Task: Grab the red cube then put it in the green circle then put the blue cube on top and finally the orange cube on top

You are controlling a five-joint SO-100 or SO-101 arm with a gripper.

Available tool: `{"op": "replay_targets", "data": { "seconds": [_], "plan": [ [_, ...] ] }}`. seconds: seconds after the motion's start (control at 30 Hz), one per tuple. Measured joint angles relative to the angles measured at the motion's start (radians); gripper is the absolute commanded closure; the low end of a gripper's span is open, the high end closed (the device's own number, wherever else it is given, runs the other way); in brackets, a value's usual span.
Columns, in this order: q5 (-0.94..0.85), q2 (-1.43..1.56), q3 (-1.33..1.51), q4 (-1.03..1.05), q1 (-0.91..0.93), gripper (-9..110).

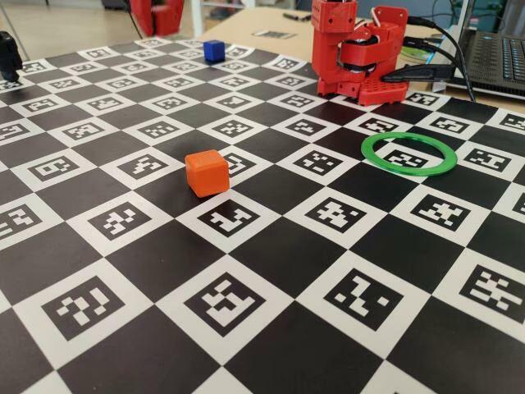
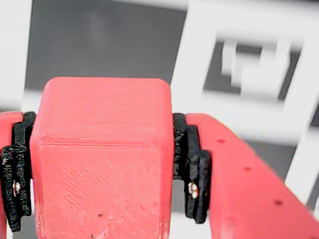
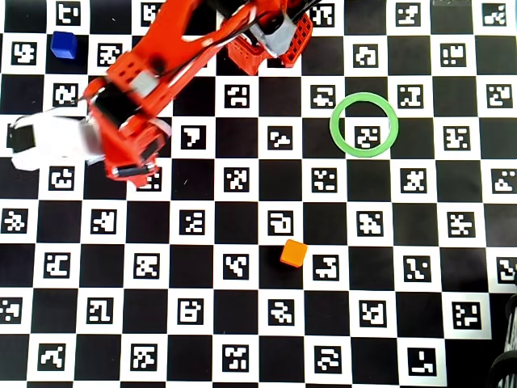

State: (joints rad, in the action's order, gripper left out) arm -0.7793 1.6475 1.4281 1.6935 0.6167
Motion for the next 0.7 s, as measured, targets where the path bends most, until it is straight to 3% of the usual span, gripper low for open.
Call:
{"op": "replay_targets", "data": {
  "seconds": [0.27, 0.7],
  "plan": [
    [0.486, 0.204, 0.034, 0.046, -0.376, 98],
    [1.324, 0.215, 0.160, 0.046, -1.043, 101]
  ]
}}
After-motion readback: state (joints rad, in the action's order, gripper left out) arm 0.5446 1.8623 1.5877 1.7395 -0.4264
